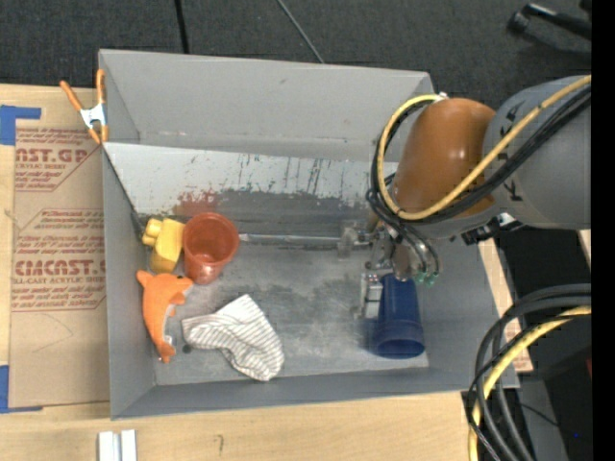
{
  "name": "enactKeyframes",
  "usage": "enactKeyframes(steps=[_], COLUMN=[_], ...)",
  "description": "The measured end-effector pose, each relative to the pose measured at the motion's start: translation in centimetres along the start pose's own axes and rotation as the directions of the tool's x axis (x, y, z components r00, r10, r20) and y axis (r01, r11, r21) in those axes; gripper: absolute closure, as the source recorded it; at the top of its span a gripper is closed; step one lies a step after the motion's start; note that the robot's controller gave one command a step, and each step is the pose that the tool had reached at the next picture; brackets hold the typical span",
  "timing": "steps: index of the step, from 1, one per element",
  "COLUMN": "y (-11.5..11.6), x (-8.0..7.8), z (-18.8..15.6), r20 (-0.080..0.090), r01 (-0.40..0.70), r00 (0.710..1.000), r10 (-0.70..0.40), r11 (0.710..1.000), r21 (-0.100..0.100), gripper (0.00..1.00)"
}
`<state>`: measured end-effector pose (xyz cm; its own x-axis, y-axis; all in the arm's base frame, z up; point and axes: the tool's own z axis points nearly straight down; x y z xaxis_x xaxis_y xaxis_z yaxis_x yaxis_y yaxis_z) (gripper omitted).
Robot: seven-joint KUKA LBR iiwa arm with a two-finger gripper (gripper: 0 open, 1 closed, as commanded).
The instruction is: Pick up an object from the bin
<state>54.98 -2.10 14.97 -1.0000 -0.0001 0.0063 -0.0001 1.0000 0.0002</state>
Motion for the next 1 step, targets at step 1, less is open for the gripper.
enactKeyframes(steps=[1], y=[-0.01], x=[-0.17], z=[-0.47], r20=[0.007], r01=[0.0], r00=[1.0], r10=[0.0], r11=[1.0], r21=[0.0], gripper=[0.0])
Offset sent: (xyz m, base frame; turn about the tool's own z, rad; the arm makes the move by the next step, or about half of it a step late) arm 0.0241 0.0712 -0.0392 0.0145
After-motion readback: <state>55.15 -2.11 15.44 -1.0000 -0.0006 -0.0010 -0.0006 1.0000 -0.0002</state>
